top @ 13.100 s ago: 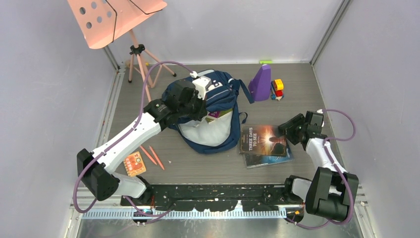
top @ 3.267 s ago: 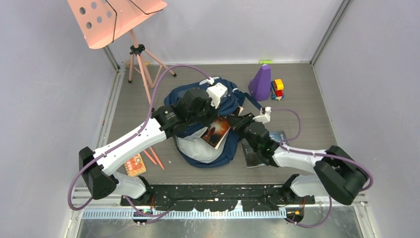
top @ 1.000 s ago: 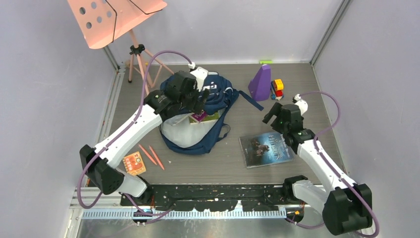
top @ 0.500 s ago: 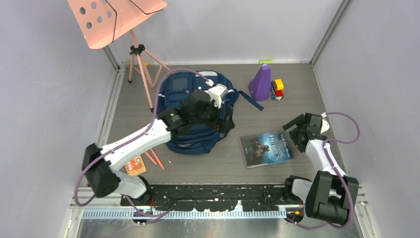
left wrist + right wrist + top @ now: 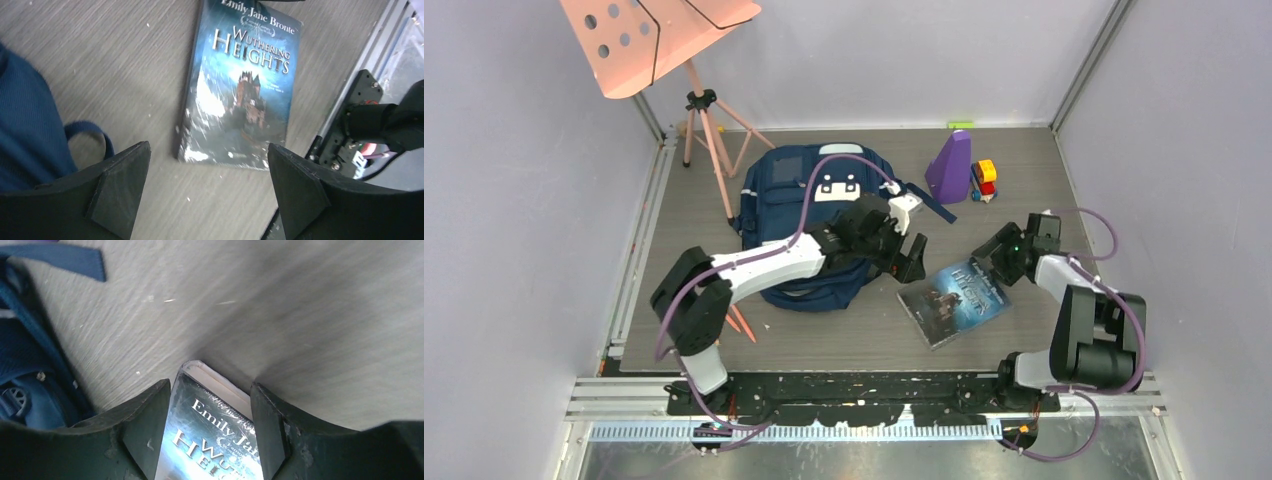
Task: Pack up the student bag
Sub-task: Pick up the book from the center of the board.
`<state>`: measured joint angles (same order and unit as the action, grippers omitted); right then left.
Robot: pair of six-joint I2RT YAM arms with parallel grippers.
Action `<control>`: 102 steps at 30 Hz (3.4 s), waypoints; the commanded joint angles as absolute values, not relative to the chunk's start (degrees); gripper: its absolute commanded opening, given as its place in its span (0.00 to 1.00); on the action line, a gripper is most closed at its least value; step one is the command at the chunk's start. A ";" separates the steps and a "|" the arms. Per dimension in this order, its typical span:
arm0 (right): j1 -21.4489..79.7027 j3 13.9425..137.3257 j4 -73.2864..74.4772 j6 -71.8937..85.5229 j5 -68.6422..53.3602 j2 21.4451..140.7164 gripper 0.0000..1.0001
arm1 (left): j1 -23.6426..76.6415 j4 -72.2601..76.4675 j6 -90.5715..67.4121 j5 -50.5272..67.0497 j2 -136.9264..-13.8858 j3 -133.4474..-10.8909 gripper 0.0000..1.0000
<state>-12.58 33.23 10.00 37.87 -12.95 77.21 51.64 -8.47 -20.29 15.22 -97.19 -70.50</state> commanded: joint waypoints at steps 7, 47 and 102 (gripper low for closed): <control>1.50 39.00 2.10 42.00 -19.66 85.57 0.61 | 51.50 -4.15 -17.83 15.82 -104.44 -73.03 0.89; -6.33 28.25 31.97 45.85 -15.42 61.29 0.79 | 61.71 7.11 -47.49 6.31 -111.35 -63.15 0.86; 25.57 23.28 -23.37 84.82 -3.44 82.68 0.33 | 57.21 5.61 -39.51 -11.60 -83.80 -58.71 0.85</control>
